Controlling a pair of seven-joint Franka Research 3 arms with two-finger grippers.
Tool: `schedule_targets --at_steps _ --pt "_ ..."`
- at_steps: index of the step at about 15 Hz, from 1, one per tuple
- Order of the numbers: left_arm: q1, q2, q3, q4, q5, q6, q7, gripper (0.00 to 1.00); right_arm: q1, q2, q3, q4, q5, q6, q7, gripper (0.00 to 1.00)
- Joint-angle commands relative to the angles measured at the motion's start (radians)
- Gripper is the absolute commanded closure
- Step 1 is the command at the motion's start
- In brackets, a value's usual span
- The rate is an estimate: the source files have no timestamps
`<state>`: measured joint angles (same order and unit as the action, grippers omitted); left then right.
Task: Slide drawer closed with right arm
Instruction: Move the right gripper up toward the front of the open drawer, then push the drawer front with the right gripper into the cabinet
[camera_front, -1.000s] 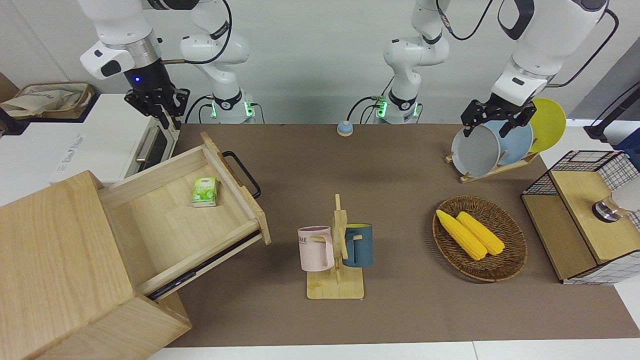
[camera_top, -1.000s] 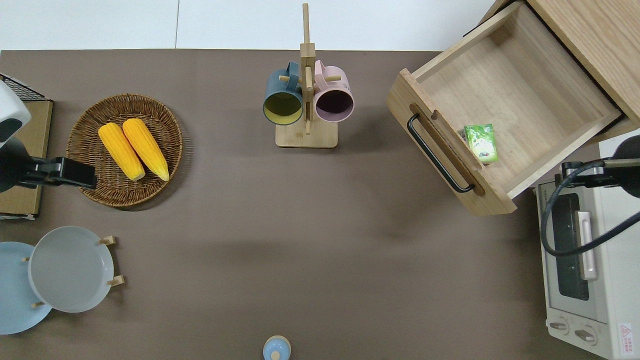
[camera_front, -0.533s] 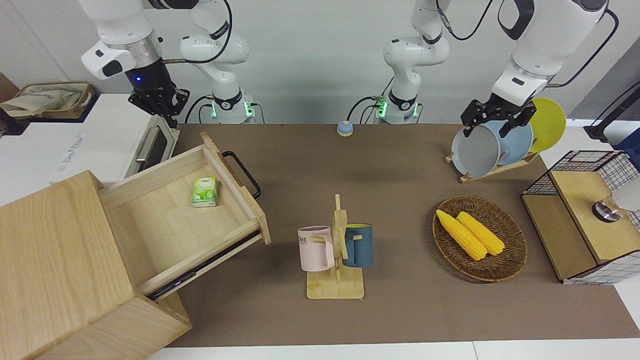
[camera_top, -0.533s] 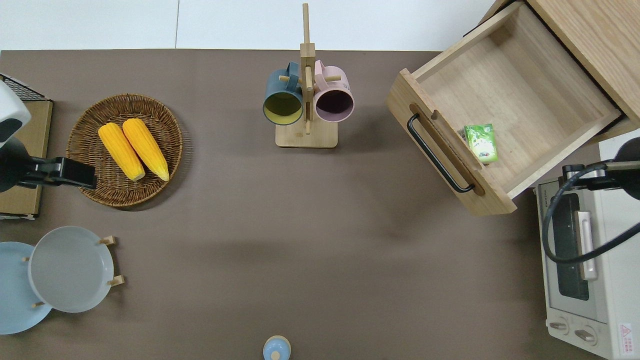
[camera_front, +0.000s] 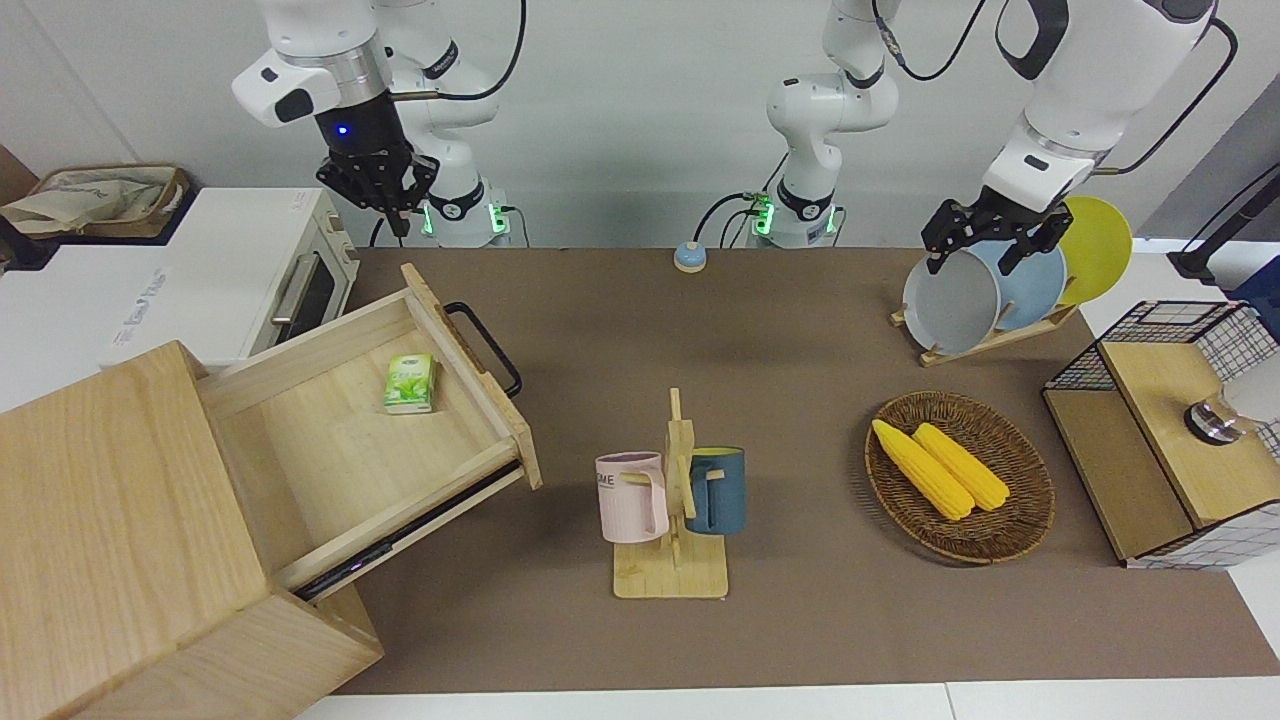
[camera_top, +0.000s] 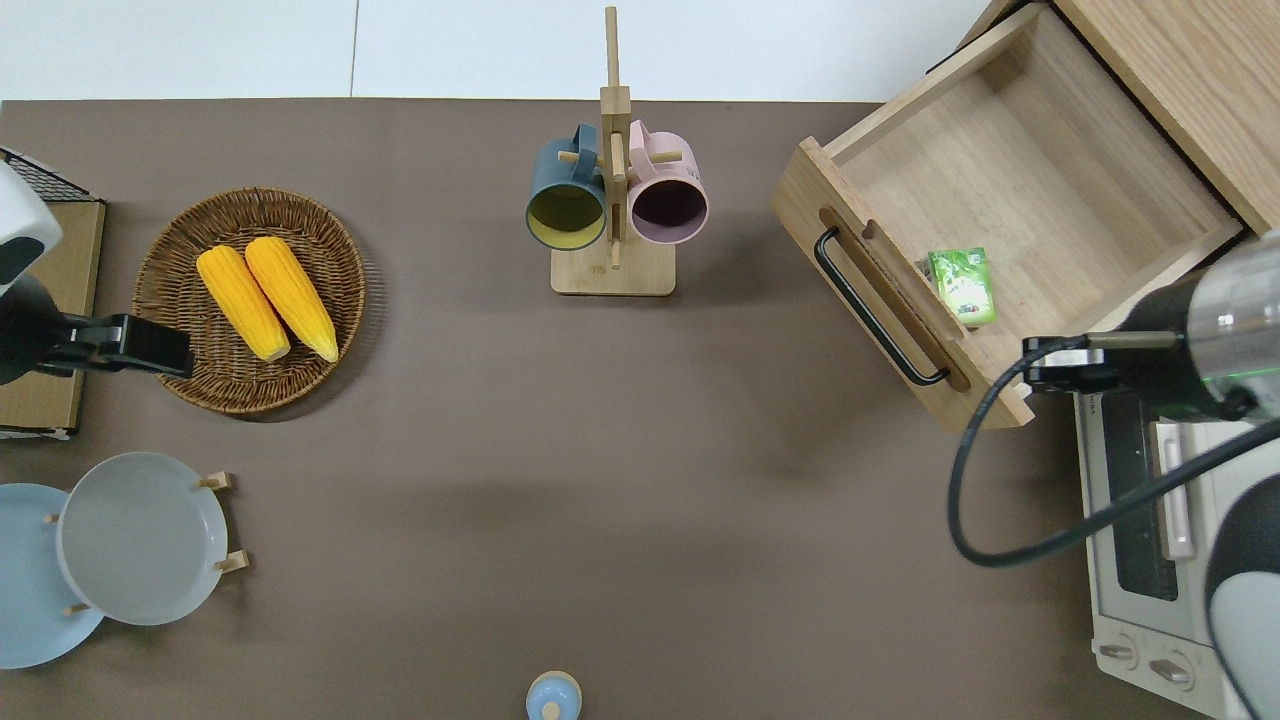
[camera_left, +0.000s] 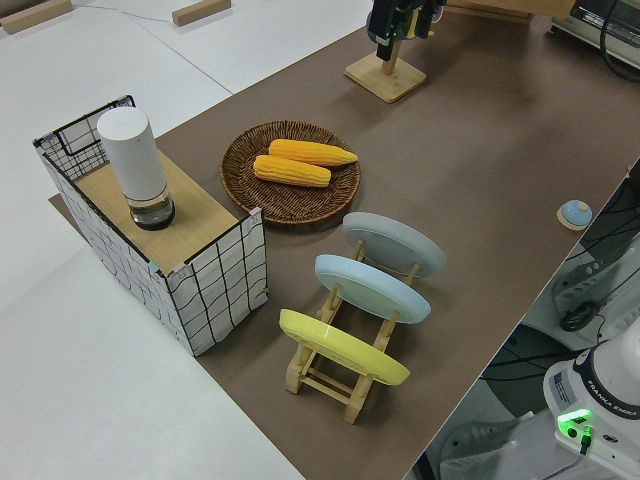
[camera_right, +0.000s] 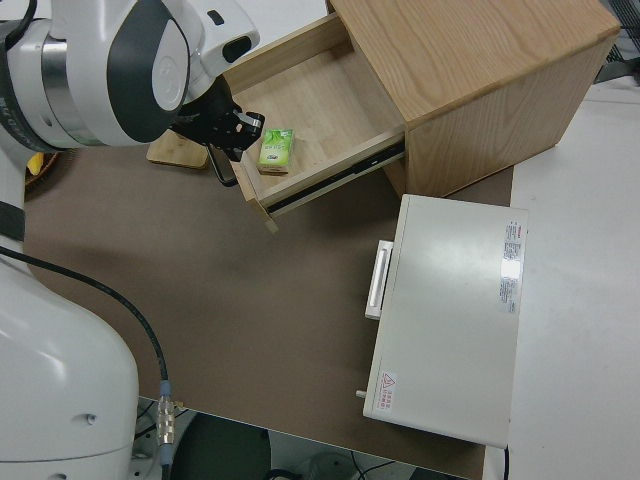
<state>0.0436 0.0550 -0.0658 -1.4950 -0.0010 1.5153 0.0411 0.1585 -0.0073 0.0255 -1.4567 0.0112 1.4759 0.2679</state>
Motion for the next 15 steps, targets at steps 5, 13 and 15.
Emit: schedule_targets --at_steps 5,13,15 --pt "-0.007 -0.004 0.0 0.01 0.018 -0.018 -0.01 0.01 0.17 0.053 0.004 0.029 -0.011 0.007 0.325 1.0" --pt "-0.007 -0.004 0.0 0.01 0.018 -0.018 -0.01 0.01 0.268 0.136 0.005 0.024 -0.002 0.084 0.717 1.0" --pt "-0.007 -0.004 0.0 0.009 0.018 -0.018 -0.01 0.01 0.276 0.173 0.004 0.024 -0.002 0.087 0.792 1.0"
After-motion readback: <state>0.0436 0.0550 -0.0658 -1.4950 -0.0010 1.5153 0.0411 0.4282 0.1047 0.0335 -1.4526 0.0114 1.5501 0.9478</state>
